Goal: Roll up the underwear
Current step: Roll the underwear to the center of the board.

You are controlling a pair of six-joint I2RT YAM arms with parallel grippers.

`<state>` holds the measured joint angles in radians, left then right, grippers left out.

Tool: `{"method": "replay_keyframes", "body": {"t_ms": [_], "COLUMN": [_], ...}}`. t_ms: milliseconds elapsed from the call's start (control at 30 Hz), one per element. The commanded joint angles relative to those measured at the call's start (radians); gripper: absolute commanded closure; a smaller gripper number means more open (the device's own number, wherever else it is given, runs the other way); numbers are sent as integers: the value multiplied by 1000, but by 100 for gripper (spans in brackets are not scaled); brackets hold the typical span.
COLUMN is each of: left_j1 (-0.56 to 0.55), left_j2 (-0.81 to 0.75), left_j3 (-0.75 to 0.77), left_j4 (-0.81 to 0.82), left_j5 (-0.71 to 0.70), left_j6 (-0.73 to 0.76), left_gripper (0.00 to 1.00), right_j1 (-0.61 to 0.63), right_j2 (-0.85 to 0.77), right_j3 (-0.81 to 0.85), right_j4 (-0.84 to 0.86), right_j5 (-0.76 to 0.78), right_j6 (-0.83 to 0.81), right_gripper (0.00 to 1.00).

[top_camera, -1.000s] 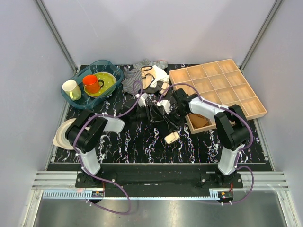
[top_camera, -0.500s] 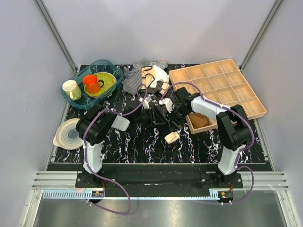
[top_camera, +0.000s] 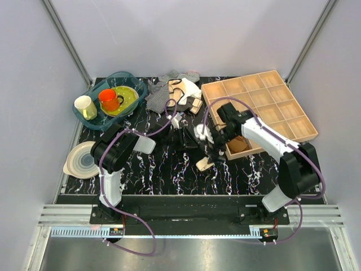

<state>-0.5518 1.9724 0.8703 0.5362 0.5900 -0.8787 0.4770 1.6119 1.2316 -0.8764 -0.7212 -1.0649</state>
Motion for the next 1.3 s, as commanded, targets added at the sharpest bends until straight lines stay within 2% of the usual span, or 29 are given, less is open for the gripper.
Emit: {"method": "replay_keyframes", "body": {"t_ms": [0, 100, 233, 333, 467, 833, 867, 1000, 1133, 1233, 1267], "left_j1": [1, 1, 1, 1, 3, 15, 19, 36, 52, 59, 64], "left_j2": [16, 14, 17, 17, 17, -10, -29, -116, -271, -443, -534], "left_j3": [36, 39, 45, 50, 53, 45, 41, 16, -28, -99, -122], "left_j4": [-13, -18, -27, -30, -30, -30, -28, -51, -120, -163, -162], "left_j5": [-19, -15, -9, -6, -4, 1, -1, -38, -123, -224, -240], "left_j6": [32, 32, 37, 38, 38, 44, 47, 73, 159, 268, 317], "left_gripper": [68, 68, 68, 68, 68, 66, 66, 61, 54, 44, 41], "right_j1": [20, 52, 103, 115, 118, 120, 120, 118, 120, 121, 121], "right_j2": [-56, -41, -64, -58, -9, 65, 68, 77, 75, 83, 85], "right_j3": [-139, -162, -253, -296, -322, -383, -395, -403, -393, -333, -313], "right_j4": [-155, -89, 129, 203, 258, 396, 401, 383, 315, 219, 190], "right_j5": [-109, -67, 24, 55, 111, 261, 267, 284, 267, 240, 229], "right_j6": [-720, -745, -685, -673, -664, -652, -655, -652, -647, -626, -616], "right_gripper": [0, 0, 7, 11, 21, 36, 39, 63, 73, 80, 85]}}
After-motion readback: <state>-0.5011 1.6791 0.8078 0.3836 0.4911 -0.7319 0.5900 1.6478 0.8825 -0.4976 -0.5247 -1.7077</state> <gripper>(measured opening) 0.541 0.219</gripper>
